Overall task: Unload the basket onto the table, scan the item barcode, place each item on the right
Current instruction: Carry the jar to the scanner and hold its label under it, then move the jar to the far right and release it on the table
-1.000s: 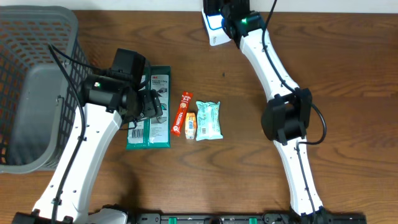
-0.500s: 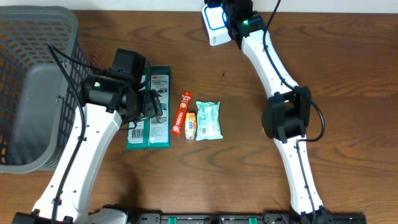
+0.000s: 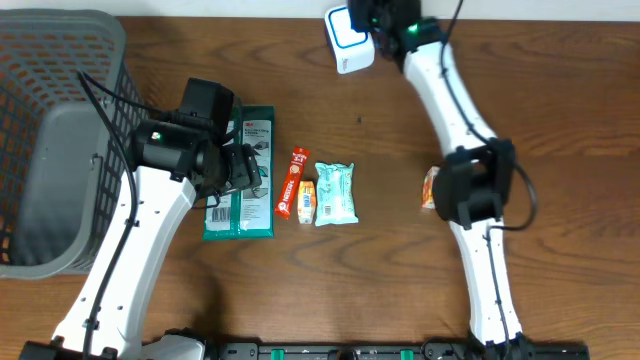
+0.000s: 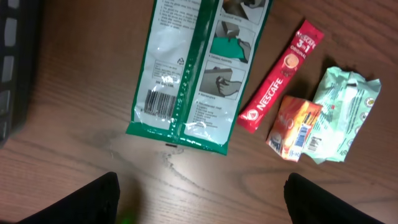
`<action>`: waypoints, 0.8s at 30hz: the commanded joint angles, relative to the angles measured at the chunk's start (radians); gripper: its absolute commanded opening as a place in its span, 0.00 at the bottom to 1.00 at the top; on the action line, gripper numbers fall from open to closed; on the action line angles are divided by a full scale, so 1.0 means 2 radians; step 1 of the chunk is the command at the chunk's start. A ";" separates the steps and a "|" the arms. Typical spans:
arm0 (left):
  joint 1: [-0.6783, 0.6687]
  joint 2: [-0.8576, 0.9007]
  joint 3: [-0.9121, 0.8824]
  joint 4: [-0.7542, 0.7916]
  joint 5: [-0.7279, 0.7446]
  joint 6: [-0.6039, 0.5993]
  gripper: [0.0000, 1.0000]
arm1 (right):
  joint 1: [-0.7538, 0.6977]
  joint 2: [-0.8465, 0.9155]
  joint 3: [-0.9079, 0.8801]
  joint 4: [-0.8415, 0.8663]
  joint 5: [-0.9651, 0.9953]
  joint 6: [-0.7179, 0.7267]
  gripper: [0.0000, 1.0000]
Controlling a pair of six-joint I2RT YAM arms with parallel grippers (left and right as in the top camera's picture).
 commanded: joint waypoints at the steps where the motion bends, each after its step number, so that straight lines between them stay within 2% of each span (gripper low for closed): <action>1: -0.002 -0.003 0.003 -0.002 -0.004 0.001 0.85 | -0.018 -0.140 0.012 -0.108 0.008 -0.012 0.01; 6: -0.002 -0.003 0.003 -0.002 -0.004 0.001 0.85 | -0.046 -0.203 0.012 -0.320 0.040 -0.039 0.01; 11: -0.002 -0.003 0.003 -0.002 -0.004 0.001 0.85 | -0.096 -0.201 0.010 -0.460 0.067 -0.039 0.01; 16: -0.002 -0.003 0.003 -0.002 -0.004 0.001 0.85 | -0.164 -0.177 -0.018 -0.511 0.068 -0.016 0.01; 24: -0.002 -0.003 0.003 -0.002 -0.004 0.001 0.85 | -0.247 -0.171 -0.182 -0.489 0.044 -0.001 0.01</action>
